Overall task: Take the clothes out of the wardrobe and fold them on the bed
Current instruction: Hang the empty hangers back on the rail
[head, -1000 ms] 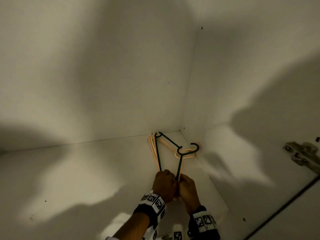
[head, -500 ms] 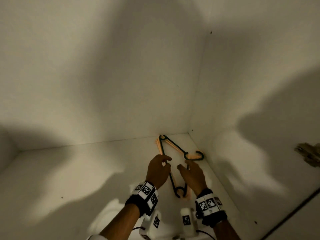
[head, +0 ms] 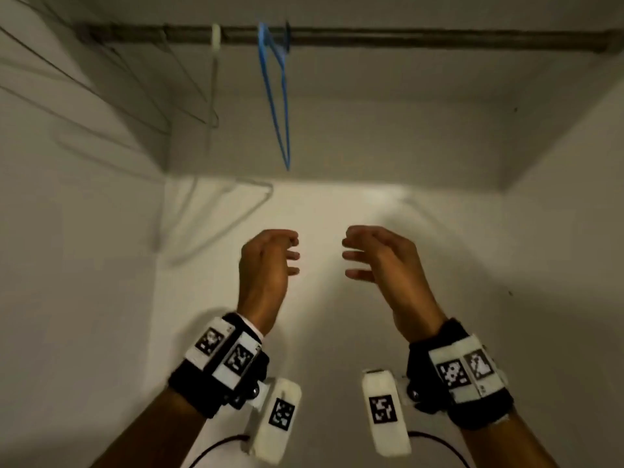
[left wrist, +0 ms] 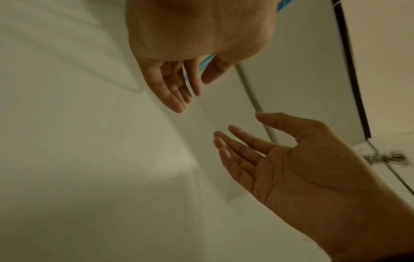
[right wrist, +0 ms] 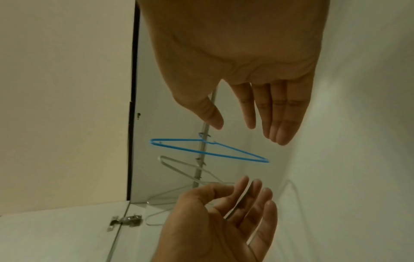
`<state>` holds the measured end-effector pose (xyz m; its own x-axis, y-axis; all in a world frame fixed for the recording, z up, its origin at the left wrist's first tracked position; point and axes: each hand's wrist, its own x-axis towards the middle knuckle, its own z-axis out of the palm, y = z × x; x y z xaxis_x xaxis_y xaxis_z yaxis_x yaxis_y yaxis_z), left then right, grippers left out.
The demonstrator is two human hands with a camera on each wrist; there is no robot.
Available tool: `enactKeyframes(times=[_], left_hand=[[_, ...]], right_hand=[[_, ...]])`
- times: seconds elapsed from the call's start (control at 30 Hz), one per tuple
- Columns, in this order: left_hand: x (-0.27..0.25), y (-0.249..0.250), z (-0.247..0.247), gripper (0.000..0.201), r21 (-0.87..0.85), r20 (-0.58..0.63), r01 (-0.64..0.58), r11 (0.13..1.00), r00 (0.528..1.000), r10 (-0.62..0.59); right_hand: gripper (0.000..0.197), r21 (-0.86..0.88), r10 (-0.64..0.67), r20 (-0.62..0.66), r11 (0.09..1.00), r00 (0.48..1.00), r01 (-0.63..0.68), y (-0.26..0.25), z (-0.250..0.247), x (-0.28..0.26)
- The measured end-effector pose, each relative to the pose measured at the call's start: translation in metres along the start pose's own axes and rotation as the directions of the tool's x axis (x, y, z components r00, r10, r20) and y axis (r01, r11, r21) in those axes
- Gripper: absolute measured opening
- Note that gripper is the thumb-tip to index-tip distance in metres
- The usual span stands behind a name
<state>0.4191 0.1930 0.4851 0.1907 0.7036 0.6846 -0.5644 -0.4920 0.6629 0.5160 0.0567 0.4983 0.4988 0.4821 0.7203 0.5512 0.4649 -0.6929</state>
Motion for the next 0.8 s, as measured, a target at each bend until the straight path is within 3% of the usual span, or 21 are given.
enactKeyframes(times=[0.17,0.3,0.37,0.53,0.67,0.8], left_hand=[[0.064,0.099,-0.033,0.019,-0.201,-0.198,-0.083,0.976,0.979,0.042],[0.099,0.159,-0.051,0.022,-0.101,-0.248,-0.155,0.983,0.960,0.126],[0.112,0.182,-0.053,0.025,-0.059,-0.184,-0.155,0.986,0.973,0.141],[0.132,0.220,-0.048,0.064,0.060,0.059,0.018,0.998,0.998,-0.022],[0.141,0.223,-0.040,0.056,0.215,0.152,0.061,0.975,0.984,-0.095],[0.148,0.218,-0.033,0.048,0.213,0.185,0.103,0.972,0.972,-0.143]], right_hand=[[0.034,0.146,-0.033,0.072,0.989,0.997,0.022,-0.087,0.050,0.057],[0.059,0.110,-0.024,0.160,0.994,0.987,0.006,-0.136,0.076,0.083],[0.069,0.105,-0.015,0.194,0.994,0.981,-0.006,-0.155,0.087,0.091],[0.072,0.106,-0.002,0.222,0.994,0.975,-0.022,-0.182,0.106,0.101],[0.058,0.060,0.028,0.245,0.997,0.969,-0.044,-0.188,0.121,0.106],[0.040,0.042,0.043,0.265,0.998,0.963,-0.056,-0.191,0.131,0.113]])
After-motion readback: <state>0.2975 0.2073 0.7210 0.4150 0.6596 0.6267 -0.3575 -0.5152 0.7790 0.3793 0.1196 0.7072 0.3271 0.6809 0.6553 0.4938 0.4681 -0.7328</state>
